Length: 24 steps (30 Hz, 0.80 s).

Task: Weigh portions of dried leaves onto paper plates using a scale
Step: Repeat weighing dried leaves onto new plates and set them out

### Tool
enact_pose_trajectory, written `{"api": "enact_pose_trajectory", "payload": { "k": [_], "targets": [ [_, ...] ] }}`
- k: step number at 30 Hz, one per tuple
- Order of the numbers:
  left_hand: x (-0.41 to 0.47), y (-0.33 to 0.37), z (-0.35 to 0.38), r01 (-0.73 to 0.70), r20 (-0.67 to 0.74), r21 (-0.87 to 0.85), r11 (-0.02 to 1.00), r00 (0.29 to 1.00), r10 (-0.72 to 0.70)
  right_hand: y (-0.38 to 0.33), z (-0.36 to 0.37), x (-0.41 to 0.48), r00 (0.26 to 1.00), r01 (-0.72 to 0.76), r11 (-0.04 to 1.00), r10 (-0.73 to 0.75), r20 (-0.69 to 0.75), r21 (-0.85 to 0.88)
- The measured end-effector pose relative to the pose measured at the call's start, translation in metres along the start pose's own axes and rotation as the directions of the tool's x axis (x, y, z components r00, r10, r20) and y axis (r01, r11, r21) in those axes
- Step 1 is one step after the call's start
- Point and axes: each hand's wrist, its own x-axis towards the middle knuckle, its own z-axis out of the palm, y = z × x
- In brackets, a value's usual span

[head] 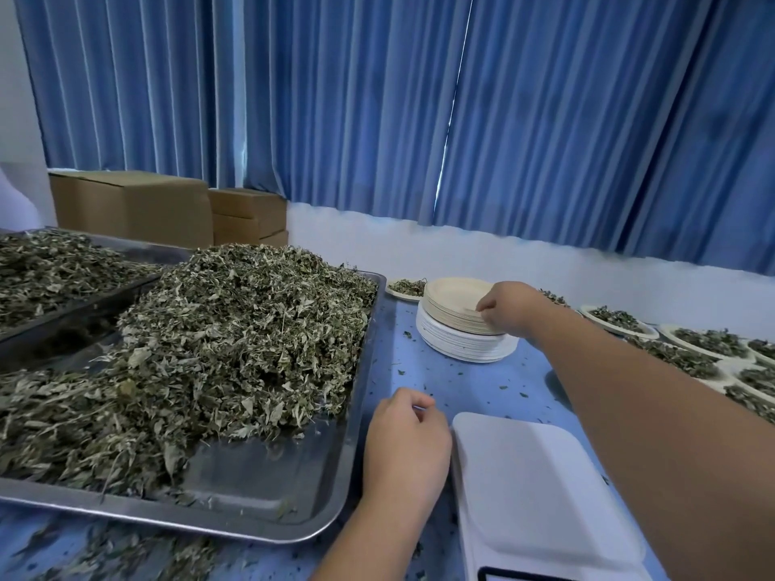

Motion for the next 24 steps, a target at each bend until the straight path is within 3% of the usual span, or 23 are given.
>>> {"api": "enact_pose_trajectory", "payload": {
  "k": [6, 8, 11, 14, 17, 20, 24],
  "targets": [
    [-0.001, 0.0, 0.0, 0.011, -0.006, -0.026, 1.0, 1.0, -0.012, 0.006, -0.005, 0.006, 0.999, 0.017, 1.0, -0.017, -0.03, 0.004],
    [-0.001, 0.001, -0.001, 0.011, -0.01, -0.028, 1.0, 1.0, -0.011, 0.01, -0.004, 0.006, 0.997, -0.049, 0.98, 0.059, -0.043, 0.194],
    [-0.001, 0.002, -0.002, 0.005, -0.027, -0.053, 0.999, 1.0, -0.007, 0.015, -0.001, 0.001, 0.986, -0.114, 0.864, 0.158, -0.048, 0.49],
    [-0.001, 0.003, -0.003, 0.003, -0.032, -0.065, 0.998, 0.999, -0.005, 0.018, 0.0, -0.006, 0.977, -0.091, 0.819, 0.185, -0.11, 0.567],
    [-0.002, 0.003, -0.003, 0.003, -0.033, -0.05, 0.999, 0.999, -0.005, 0.021, -0.003, -0.01, 0.98, -0.07, 0.892, 0.146, -0.138, 0.447],
    [-0.002, 0.003, -0.003, 0.006, -0.031, -0.052, 0.999, 0.999, -0.008, 0.019, -0.007, -0.011, 0.992, 0.032, 0.996, -0.02, -0.128, 0.086],
    [-0.002, 0.004, -0.003, 0.005, -0.027, -0.047, 0.999, 1.0, -0.006, 0.011, -0.008, -0.006, 0.985, 0.138, 0.973, -0.154, -0.073, -0.183]
  ]
}}
